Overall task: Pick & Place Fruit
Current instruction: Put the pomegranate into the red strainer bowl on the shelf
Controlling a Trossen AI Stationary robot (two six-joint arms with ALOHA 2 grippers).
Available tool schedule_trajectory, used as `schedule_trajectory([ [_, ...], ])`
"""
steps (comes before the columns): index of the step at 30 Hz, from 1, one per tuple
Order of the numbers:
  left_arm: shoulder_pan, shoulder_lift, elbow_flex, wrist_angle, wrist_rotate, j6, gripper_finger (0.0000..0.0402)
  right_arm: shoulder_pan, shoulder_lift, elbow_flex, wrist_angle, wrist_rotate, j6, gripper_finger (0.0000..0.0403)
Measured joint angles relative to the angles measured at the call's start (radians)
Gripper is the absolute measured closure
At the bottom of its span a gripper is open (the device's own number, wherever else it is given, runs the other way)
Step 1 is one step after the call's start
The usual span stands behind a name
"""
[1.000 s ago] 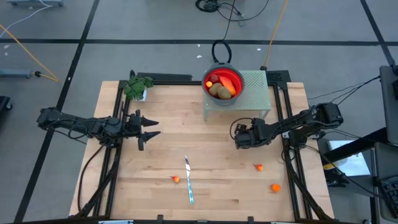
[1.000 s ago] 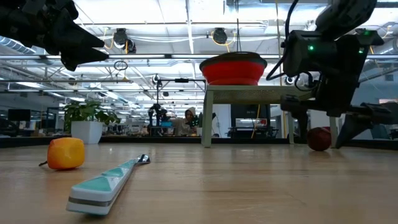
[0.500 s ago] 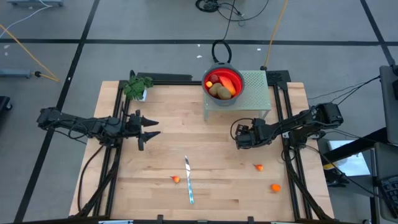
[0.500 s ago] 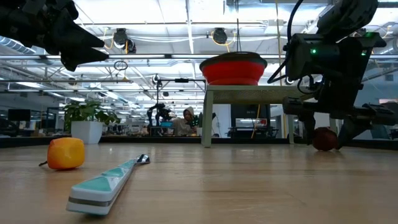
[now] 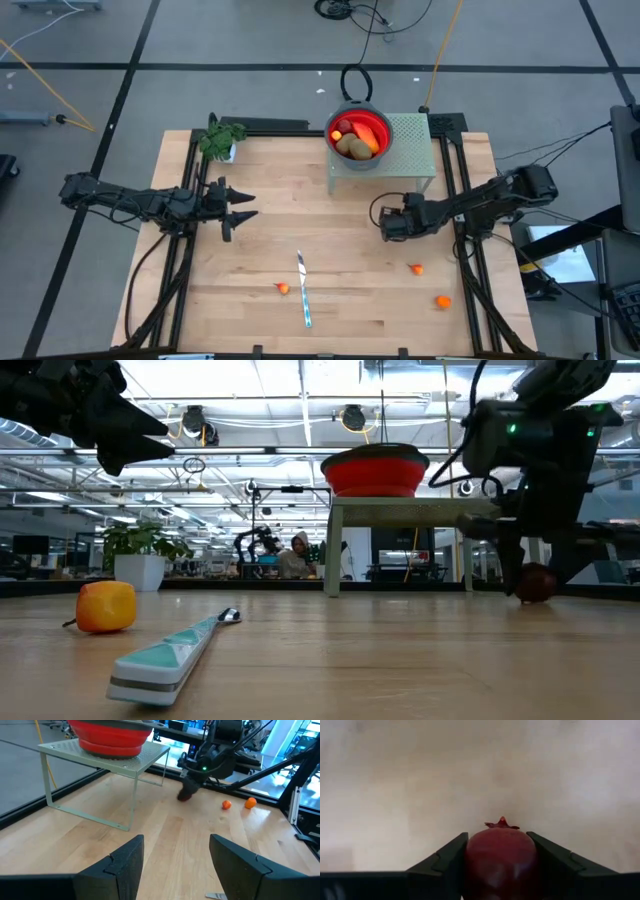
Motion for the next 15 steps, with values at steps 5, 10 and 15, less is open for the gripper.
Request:
schedule_trajectory([
  [5,0.0,0.0,0.0,0.001,0.0,-0.003,0.0176,0.054,-0.106,0.0,0.067,-0.079,-0.094,0.0222],
  [10,0.0,0.0,0.0,0.001,0.0,-0.003,0.0176,0.096,-0.24,0.0,0.216,-0.116,-0.29,0.0227],
  [15,0.0,0.0,0.0,0.001,0.0,-0.002,0.0176,0.113,-0.348,0.0,0.386,-0.12,-0.486,0.0224],
])
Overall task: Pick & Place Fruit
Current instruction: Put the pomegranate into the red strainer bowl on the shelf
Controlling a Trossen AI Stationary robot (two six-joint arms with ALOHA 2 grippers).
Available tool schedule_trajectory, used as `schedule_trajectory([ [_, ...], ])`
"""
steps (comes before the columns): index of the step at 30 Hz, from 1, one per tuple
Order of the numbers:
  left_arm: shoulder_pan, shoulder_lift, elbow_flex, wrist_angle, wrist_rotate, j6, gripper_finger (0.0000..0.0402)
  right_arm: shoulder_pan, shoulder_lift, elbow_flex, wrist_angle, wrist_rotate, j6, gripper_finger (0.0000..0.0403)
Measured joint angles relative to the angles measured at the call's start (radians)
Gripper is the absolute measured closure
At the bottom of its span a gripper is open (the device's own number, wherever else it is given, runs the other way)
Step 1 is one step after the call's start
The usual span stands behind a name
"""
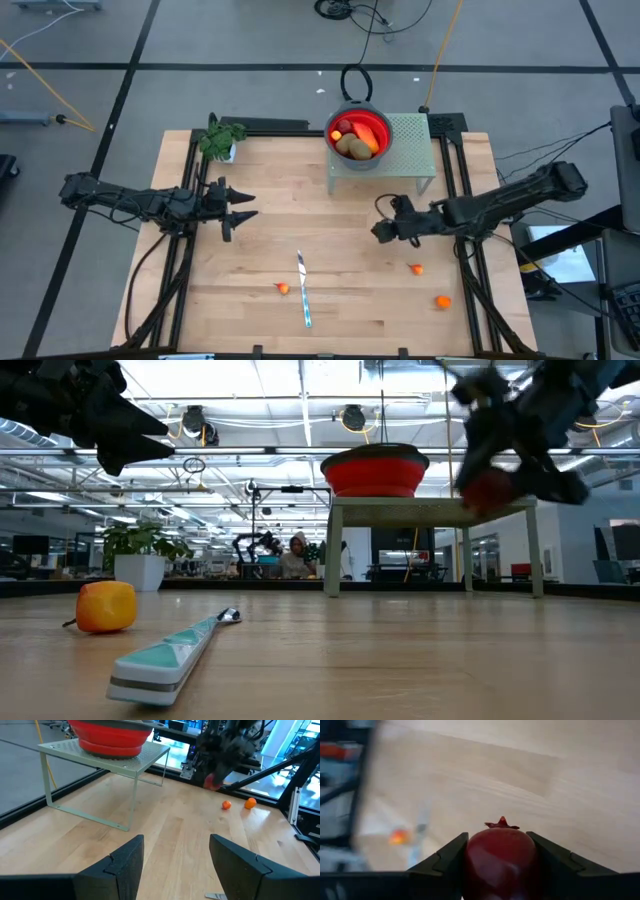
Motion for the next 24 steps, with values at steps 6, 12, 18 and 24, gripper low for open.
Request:
schedule_trajectory([
  [6,0.0,0.0,0.0,0.0,0.0,0.001,0.0176,0.003,-0.08,0.0,0.195,0.011,-0.195,0.0226],
  [12,0.0,0.0,0.0,0.004,0.0,0.003,0.0176,0.001,-0.112,0.0,0.369,0.078,-0.316,0.0226],
  [18,0.0,0.0,0.0,0.006,0.0,0.003,0.0176,0.001,-0.114,0.0,0.582,0.087,-0.457,0.0226],
  [24,0.0,0.0,0.0,0.008,0.0,0.002,0.0176,0.001,-0.114,0.0,0.81,0.084,-0.66,0.0227],
])
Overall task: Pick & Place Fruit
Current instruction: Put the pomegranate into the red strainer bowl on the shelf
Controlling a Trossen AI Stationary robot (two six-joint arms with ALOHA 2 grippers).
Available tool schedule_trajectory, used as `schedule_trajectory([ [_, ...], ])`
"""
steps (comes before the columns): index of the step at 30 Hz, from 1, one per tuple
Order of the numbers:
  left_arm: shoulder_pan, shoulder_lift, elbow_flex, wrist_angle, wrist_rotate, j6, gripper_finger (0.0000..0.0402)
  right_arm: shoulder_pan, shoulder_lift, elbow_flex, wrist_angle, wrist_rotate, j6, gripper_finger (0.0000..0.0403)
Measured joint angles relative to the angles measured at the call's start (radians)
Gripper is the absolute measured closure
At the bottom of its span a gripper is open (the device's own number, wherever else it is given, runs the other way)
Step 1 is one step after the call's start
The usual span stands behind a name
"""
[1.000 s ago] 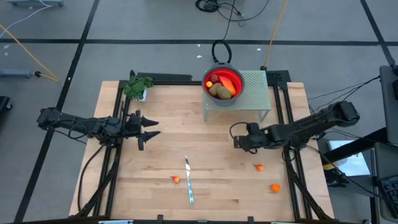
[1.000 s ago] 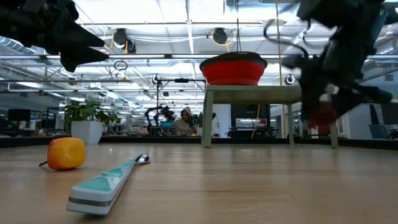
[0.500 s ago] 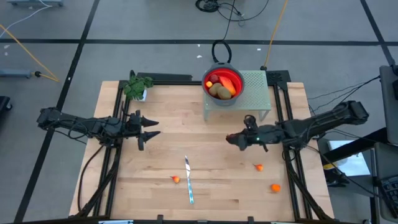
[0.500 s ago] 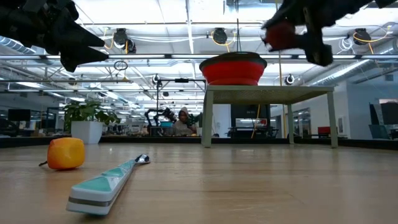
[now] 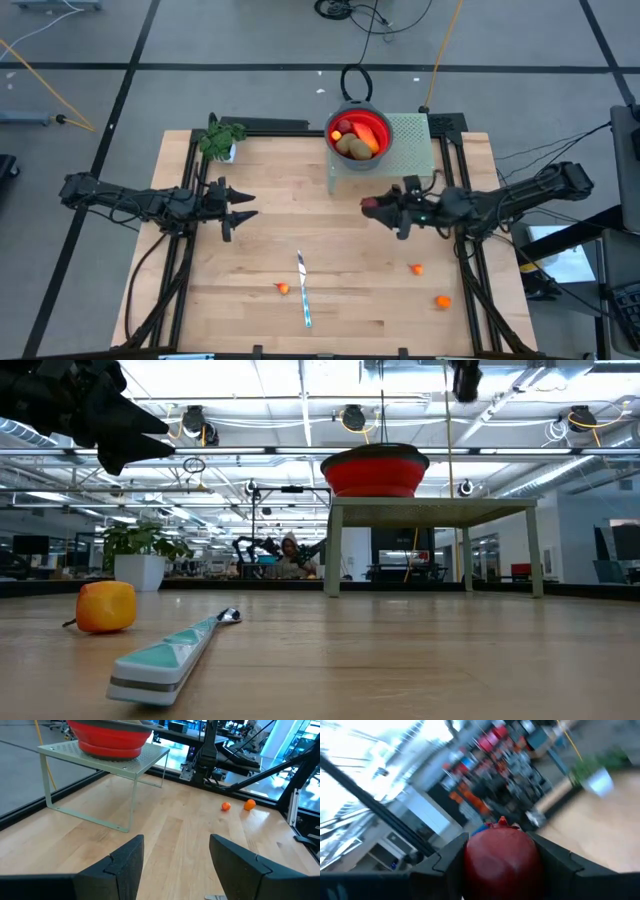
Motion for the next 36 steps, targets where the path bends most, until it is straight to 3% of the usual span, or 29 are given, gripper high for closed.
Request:
schedule_trajectory([
  [8,0.0,0.0,0.0,0.001,0.0,-0.002,0.0176,0.002,0.0,0.0,0.19,-0.011,-0.366,0.0225],
  [27,0.0,0.0,0.0,0.0,0.0,-0.016,0.0176,0.001,0.0,0.0,0.256,-0.032,-1.17,0.0218],
  [36,0.0,0.0,0.0,0.0,0.0,-0.018,0.0176,0.0,-0.001,0.0,0.334,-0.027,-1.399,0.0221],
])
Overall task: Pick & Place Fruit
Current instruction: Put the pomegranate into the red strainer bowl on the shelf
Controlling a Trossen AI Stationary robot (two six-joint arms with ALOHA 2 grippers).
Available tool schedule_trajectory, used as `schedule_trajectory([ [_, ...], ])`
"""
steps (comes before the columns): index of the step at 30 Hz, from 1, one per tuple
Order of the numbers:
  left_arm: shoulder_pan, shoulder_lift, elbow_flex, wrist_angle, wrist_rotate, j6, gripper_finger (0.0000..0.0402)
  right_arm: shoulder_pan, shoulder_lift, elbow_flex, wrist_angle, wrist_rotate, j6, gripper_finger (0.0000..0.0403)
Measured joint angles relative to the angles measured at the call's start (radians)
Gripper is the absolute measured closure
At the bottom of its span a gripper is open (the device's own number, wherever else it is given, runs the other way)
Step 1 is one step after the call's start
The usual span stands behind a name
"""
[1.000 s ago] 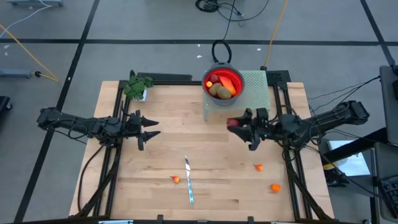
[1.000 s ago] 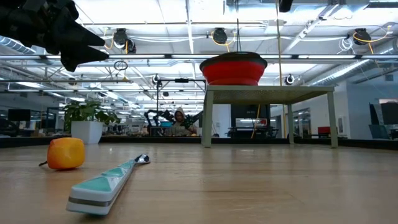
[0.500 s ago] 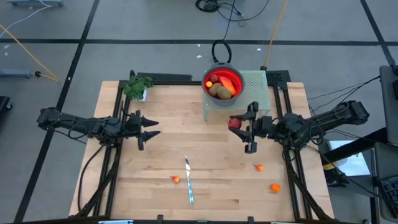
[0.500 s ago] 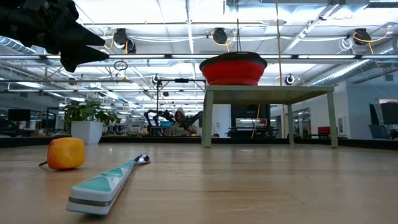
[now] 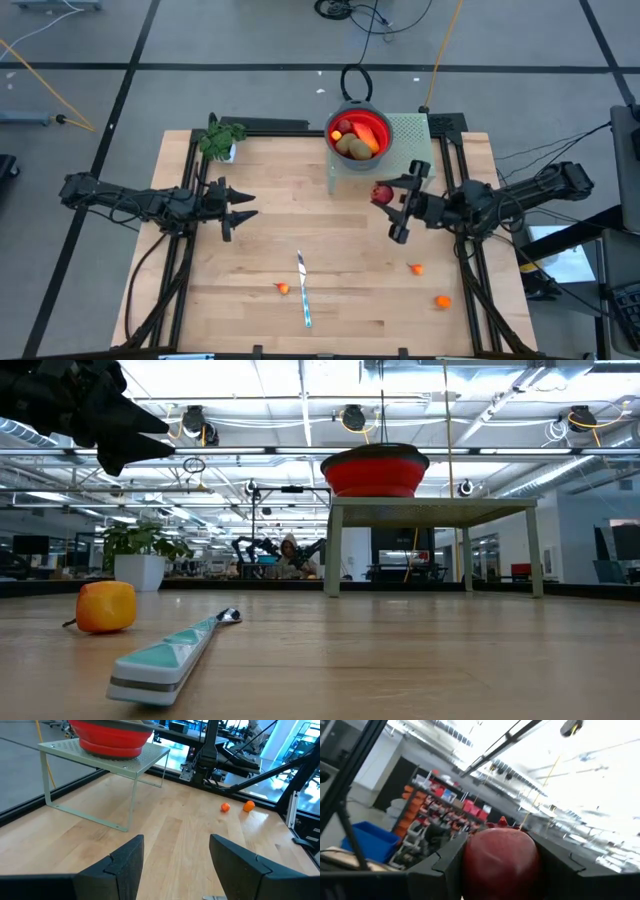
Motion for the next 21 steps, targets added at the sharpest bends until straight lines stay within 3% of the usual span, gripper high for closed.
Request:
schedule_trajectory([
  [10,0.0,0.0,0.0,0.0,-0.003,-0.002,0.0176,-0.007,-0.003,0.0,0.078,0.006,-0.006,0.022],
  [18,0.0,0.0,0.0,0.0,-0.003,-0.002,0.0176,-0.101,-0.057,0.0,0.107,0.022,0.428,0.0218],
  [21,0.0,0.0,0.0,0.0,-0.003,-0.002,0.0176,-0.149,-0.103,0.0,0.061,-0.046,0.602,0.0219],
])
